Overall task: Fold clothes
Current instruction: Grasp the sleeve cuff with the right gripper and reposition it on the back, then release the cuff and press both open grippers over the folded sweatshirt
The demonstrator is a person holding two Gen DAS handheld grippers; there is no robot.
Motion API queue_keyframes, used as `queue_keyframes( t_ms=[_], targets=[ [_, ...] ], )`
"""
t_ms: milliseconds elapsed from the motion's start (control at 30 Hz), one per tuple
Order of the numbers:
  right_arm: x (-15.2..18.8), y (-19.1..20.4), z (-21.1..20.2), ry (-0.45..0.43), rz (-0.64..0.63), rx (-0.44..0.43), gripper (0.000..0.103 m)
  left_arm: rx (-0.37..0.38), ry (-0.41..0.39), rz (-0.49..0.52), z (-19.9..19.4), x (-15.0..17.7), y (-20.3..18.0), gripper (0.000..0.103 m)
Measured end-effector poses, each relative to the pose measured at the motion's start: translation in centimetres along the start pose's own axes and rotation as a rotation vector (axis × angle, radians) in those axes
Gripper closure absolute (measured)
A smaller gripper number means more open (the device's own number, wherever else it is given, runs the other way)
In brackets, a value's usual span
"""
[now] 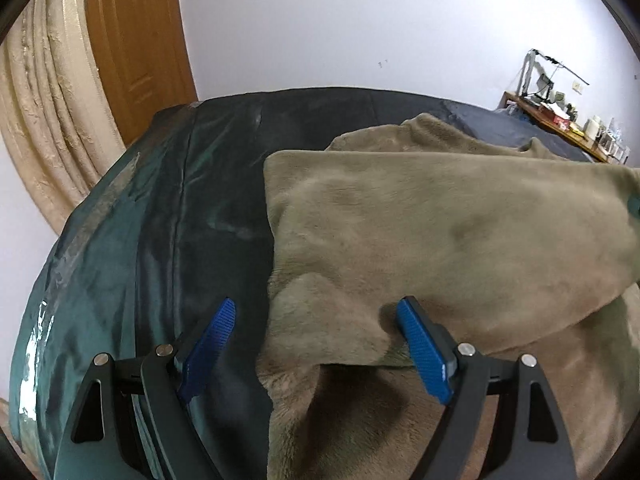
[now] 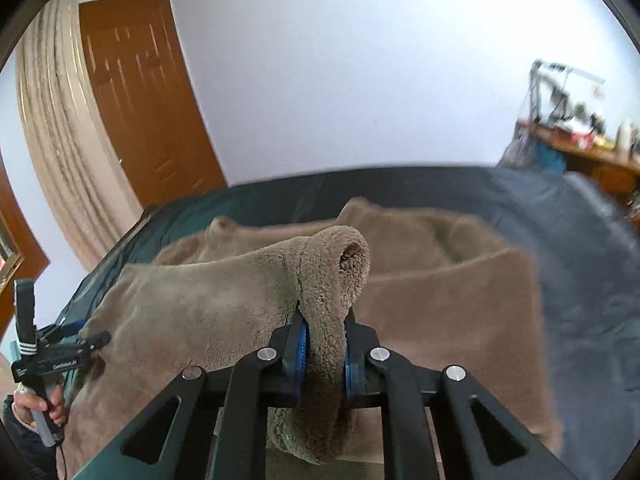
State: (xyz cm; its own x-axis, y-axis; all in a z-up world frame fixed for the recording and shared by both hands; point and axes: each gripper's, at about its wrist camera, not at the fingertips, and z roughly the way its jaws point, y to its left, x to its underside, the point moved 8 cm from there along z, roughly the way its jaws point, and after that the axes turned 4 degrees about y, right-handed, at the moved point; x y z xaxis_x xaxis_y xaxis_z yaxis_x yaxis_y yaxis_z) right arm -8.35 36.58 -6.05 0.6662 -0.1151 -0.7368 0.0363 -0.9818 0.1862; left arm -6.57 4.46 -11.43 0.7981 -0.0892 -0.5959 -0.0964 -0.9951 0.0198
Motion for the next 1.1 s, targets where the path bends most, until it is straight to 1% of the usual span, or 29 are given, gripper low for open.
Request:
queue_keyframes(
  t_ms=[33, 67, 100, 167, 200, 233, 267, 300, 367, 400, 433, 467, 500, 533, 567, 667, 733, 767, 833, 900, 967, 1000, 1067, 1100],
  targets=[
    [-0.2, -0.5, -0.6, -0.016, 0.002, 0.027, 0.088, -0.005, -0.001, 0.007, -0.2, 0.0, -0.1, 0.016],
    [-0.4, -1.0, -1.2, -0.032, 0.004, 0.054, 0.088, -0.004, 0.003, 0.013, 0.0, 0.0, -0.3, 0.012],
    [-0.1, -1.5, -1.0, -0.02, 0.01, 0.066, 0.088, -0.002, 0.008, 0.016, 0.3, 0.0, -0.4, 0.008],
    [0.6, -2.5, -0.5, 0.007, 0.022, 0.089, 0.088, -0.031, 0.034, 0.017, 1.4, 0.2, -0.3, 0.007],
    [1.4, -2.9, 0.5, 0.048, 0.035, 0.08, 0.088, -0.048, 0.055, 0.013, 2.0, 0.4, -0.3, 0.006],
    [2.2, -3.2, 1.5, 0.09, 0.048, 0.071, 0.088, -0.045, 0.067, 0.004, 2.4, 0.5, -0.2, 0.006],
    [3.0, -3.5, 2.5, 0.132, 0.06, 0.062, 0.088, -0.031, 0.071, -0.011, 2.6, 0.6, -0.1, 0.005],
    [3.4, -3.8, 3.1, 0.149, 0.058, 0.076, 0.087, -0.015, 0.076, -0.028, 2.7, 0.6, 0.2, 0.004],
    [4.1, -4.4, 4.1, 0.169, 0.059, 0.098, 0.082, 0.004, 0.084, -0.05, 2.9, 0.6, 0.5, 0.004],
    [4.0, -4.7, 4.1, 0.17, 0.067, 0.101, 0.075, 0.012, 0.09, -0.06, 3.0, 0.7, 0.7, 0.003],
    [3.9, -5.1, 4.0, 0.172, 0.075, 0.105, 0.067, 0.02, 0.096, -0.069, 3.0, 0.7, 0.8, 0.003],
    [3.7, -5.3, 3.9, 0.166, 0.075, 0.127, 0.058, 0.017, 0.097, -0.073, 2.9, 0.7, 0.9, 0.003],
    [3.4, -5.4, 3.6, 0.156, 0.064, 0.157, 0.044, 0.008, 0.093, -0.075, 2.6, 0.6, 0.9, 0.003],
    [3.1, -5.3, 3.0, 0.139, 0.05, 0.181, 0.041, -0.004, 0.08, -0.076, 2.1, 0.3, 1.0, 0.003],
    [2.7, -5.4, 2.3, 0.113, 0.034, 0.208, 0.041, -0.012, 0.067, -0.077, 1.4, 0.2, 0.8, 0.003],
    [1.8, -5.3, 0.2, 0.043, 0.03, 0.22, 0.041, 0.001, 0.0, -0.082, -1.1, -0.9, 0.1, 0.003],
    [1.3, -4.2, -0.5, 0.013, 0.033, 0.154, 0.041, 0.038, -0.039, -0.066, -2.5, -1.7, -1.3, 0.003],
    [1.2, -3.3, -0.6, 0.012, 0.019, 0.109, 0.041, 0.059, -0.048, -0.051, -2.9, -2.0, -2.2, 0.003],
    [1.5, -1.5, -0.2, 0.037, -0.024, 0.041, 0.04, 0.092, -0.048, -0.003, -3.1, -2.7, -4.3, 0.002],
    [2.1, 0.2, 0.9, 0.08, -0.078, -0.007, 0.04, 0.085, -0.044, 0.034, -2.4, -3.5, -5.9, 0.002],
    [3.0, 0.8, 2.2, 0.126, -0.123, -0.001, 0.04, 0.063, -0.031, 0.078, -1.2, -3.9, -7.4, 0.002],
    [3.6, 0.7, 3.1, 0.162, -0.134, 0.012, 0.04, 0.053, -0.007, 0.084, -0.2, -3.6, -7.7, 0.002],
    [4.6, -0.1, 4.4, 0.201, -0.142, 0.016, 0.04, 0.039, 0.048, 0.084, 1.8, -2.9, -8.0, 0.002],
    [5.1, -0.5, 5.1, 0.221, -0.145, 0.017, 0.038, 0.049, 0.076, 0.073, 2.9, -2.4, -8.0, 0.002]
  ],
)
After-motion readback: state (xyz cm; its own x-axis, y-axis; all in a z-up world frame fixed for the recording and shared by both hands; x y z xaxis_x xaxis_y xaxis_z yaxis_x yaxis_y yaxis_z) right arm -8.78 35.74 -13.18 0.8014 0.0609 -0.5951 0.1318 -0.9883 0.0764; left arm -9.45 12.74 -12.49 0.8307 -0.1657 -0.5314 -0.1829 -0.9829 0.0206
